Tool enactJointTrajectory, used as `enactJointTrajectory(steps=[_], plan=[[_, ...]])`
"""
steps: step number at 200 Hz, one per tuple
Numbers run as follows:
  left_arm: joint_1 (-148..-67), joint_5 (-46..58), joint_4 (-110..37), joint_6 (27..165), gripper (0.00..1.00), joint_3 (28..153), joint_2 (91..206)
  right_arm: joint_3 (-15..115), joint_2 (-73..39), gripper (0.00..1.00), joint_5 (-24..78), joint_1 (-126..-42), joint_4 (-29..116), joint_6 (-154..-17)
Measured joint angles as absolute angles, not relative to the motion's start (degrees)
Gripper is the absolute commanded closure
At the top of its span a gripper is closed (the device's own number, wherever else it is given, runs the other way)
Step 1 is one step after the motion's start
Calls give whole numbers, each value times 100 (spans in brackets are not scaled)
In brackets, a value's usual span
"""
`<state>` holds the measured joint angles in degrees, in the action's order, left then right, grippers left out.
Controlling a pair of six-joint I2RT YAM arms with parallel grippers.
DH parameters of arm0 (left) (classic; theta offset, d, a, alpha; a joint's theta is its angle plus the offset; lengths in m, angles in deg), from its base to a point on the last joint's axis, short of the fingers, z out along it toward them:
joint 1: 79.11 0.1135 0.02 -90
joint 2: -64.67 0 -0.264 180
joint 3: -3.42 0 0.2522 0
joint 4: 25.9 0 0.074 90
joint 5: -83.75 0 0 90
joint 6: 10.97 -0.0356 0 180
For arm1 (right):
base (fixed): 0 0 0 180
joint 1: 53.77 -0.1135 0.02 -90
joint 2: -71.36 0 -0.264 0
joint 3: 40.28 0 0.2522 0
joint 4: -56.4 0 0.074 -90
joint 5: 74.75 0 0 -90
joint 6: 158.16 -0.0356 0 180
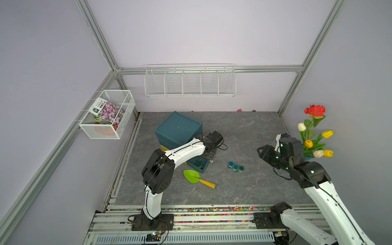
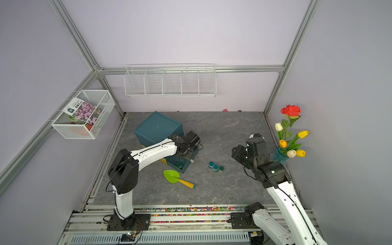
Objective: Put the paint cans in the drawer according to color
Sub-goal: Place the paint can in the drawer.
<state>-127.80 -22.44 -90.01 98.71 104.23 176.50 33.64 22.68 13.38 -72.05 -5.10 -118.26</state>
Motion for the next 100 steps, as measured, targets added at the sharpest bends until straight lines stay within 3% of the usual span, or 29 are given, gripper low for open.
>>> enactJointTrajectory(steps=[45, 73, 100], plan=[[-12786, -1953, -9156, 9934, 78, 10388, 17681, 3364, 2180, 53, 1344, -7205, -469, -11829], [-12784, -1863, -9276, 9956, 63, 10379, 17683, 3364, 2104, 53, 1364, -7205, -397, -11829], [-12786, -1833, -9440, 9950, 56, 10379, 17744, 3364, 2056, 53, 1381, -7205, -329, -11829]])
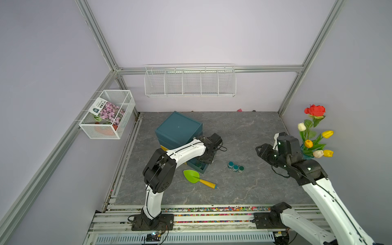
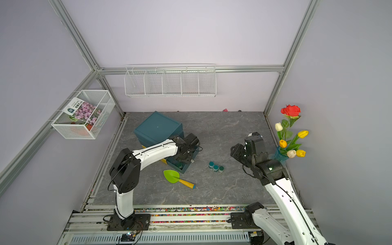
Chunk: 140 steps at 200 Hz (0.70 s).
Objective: Put the paint cans in the drawer according to color
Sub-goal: Pick up the paint can at the center of the board.
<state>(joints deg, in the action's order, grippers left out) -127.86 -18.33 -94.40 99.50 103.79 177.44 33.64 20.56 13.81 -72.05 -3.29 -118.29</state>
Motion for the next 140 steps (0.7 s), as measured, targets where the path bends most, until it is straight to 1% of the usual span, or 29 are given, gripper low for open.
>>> enactJointTrajectory(steps=[26, 61, 103, 115, 140], plan=[[-12784, -1837, -9573, 9928, 43, 10379, 17831, 3364, 2021, 53, 1384, -7205, -292, -11829], [-12793, -1898, -9715, 9952, 42, 10512, 17825, 3364, 2010, 53, 1384, -7205, -287, -11829], [-13016, -2233, -9696, 9788, 42, 11297, 17591, 3364, 2010, 53, 1379, -7203, -274, -11826], [-13173, -2117, -9554, 9635, 40, 11461, 17462, 3367, 2010, 53, 1377, -7198, -274, -11824], [-13567, -1367, -9224, 9198, 35, 11603, 17421, 3380, 2010, 53, 1373, -7164, -281, -11822]])
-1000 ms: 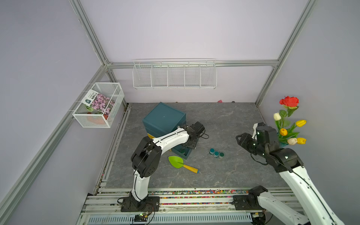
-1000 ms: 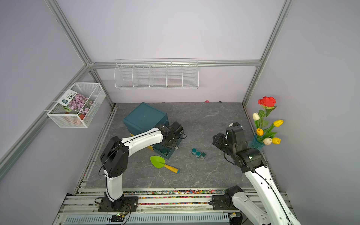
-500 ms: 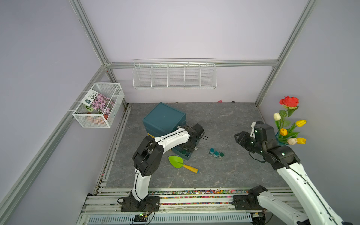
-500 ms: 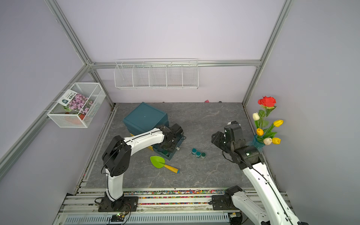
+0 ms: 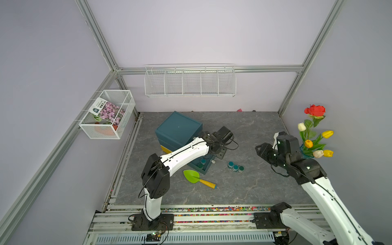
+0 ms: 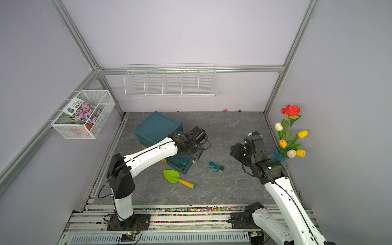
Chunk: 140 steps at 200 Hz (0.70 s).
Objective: Put the paint cans in the drawer according to color
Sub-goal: Pick up the paint can at the center of the board.
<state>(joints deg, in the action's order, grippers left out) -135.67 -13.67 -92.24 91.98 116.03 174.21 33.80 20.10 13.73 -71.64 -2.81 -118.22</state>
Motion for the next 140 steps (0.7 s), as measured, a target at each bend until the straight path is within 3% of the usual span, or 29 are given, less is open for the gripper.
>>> enactJointTrajectory(steps=[40, 140], plan=[[-13925, -617, -9064, 8632, 33, 11629, 18054, 3406, 2040, 53, 1349, -7129, -305, -11820], [-13897, -626, -9027, 7744, 31, 11708, 18806, 3410, 2200, 53, 1340, -6978, -451, -11776]])
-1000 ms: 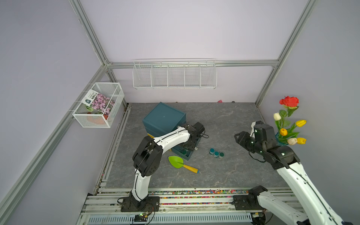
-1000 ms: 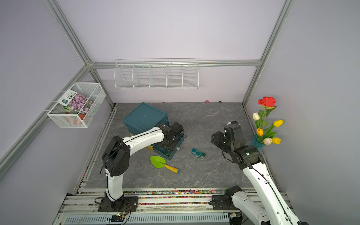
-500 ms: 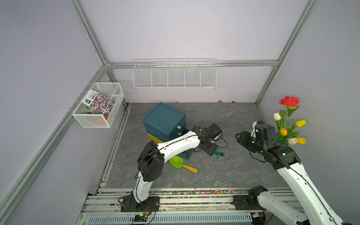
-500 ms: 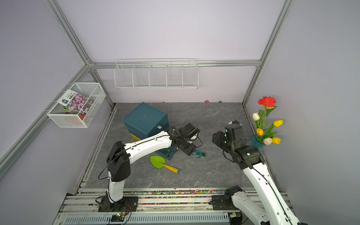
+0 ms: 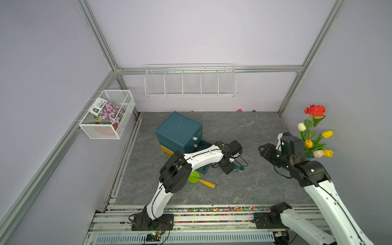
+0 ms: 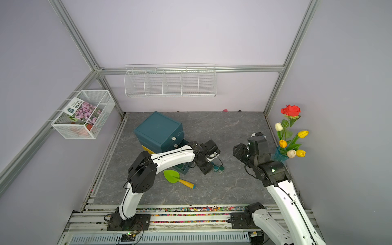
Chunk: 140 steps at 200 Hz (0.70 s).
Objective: Put the paint cans in the drawer according to color
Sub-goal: Pick up the paint can at the center of the board.
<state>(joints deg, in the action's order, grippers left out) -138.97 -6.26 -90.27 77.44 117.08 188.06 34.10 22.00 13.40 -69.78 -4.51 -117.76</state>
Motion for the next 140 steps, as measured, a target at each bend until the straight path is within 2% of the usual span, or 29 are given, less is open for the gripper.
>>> enactJointTrajectory(steps=[52, 89, 115, 140], plan=[[-13919, -843, -8706, 7808, 31, 12027, 19195, 3485, 2200, 53, 1362, -6936, -615, -11702], [-13916, -882, -8609, 7856, 35, 12099, 19429, 3555, 2204, 53, 1377, -6903, -687, -11652], [-13919, -871, -8553, 7873, 40, 12154, 19486, 3572, 2204, 53, 1379, -6871, -760, -11628], [-13919, -808, -8498, 7919, 51, 12256, 19512, 3577, 2204, 53, 1384, -6853, -821, -11606]])
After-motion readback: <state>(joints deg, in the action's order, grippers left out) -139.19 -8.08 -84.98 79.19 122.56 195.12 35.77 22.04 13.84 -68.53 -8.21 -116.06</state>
